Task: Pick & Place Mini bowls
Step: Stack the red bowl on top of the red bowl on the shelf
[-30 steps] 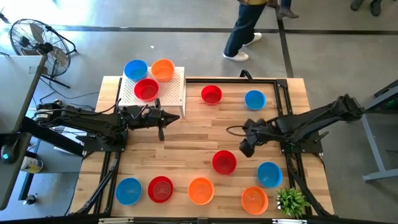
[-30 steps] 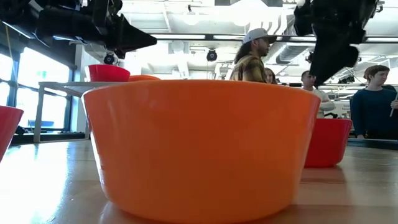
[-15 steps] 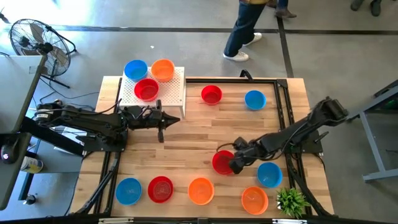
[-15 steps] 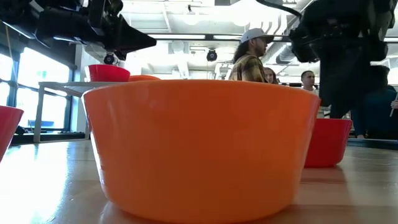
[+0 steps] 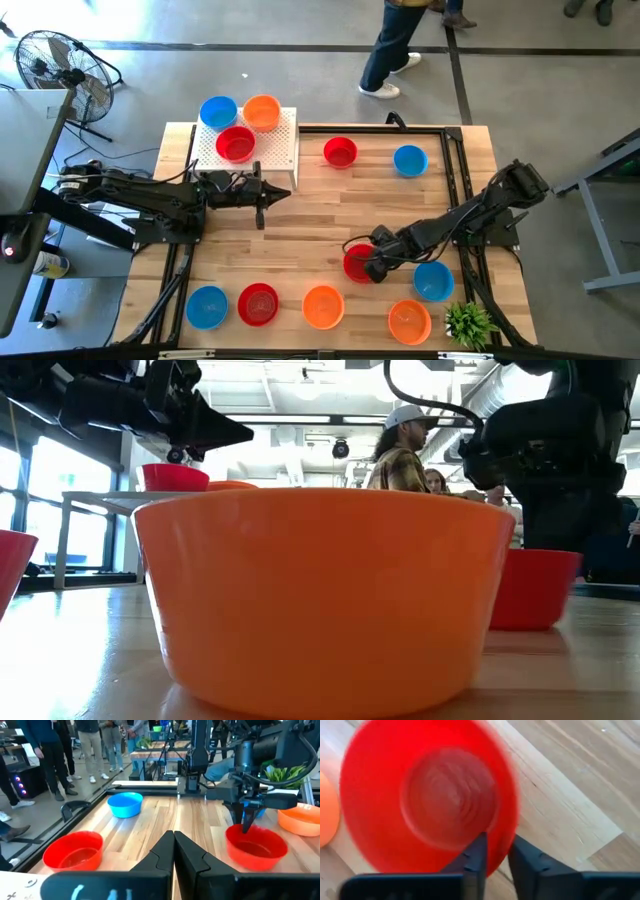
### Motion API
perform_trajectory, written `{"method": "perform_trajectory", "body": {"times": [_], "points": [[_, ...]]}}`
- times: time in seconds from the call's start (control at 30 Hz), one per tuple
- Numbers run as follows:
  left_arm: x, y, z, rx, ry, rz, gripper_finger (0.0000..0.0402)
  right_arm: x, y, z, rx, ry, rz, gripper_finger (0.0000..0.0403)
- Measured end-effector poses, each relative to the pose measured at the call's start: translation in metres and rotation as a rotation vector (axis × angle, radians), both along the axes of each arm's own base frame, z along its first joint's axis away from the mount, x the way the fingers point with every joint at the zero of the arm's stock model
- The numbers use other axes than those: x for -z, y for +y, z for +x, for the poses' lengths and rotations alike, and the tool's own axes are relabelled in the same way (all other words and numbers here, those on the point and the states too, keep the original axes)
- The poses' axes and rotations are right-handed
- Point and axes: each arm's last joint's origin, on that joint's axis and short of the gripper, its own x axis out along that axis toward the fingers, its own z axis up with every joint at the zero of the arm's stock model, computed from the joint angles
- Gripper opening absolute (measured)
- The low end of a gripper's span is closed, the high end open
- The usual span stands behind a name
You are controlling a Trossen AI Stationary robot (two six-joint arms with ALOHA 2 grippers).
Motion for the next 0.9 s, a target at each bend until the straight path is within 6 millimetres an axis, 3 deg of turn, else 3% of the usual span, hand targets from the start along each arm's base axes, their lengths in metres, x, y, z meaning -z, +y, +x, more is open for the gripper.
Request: {"method": "perform_trajectory", "body": {"times": [0.13,0.43,0.9], "points": [[0.0,0.0,0.0,0.0,-0.001,0.0,0.0003,0.0,0.0,0.0,-0.018,-0.005,-0.016,0.0007],[0.0,0.0,0.0,0.0,-0.001,0.0,0.0003,-0.014,-0.02,0.015,-0.052,-0.009,-0.073,0.0003],[0.006,-0.007,0.003,0.143,0.049,0.001,0.0003,-0.05,-0.081,0.051,-0.037,-0.133,-0.199,0.0002]]}}
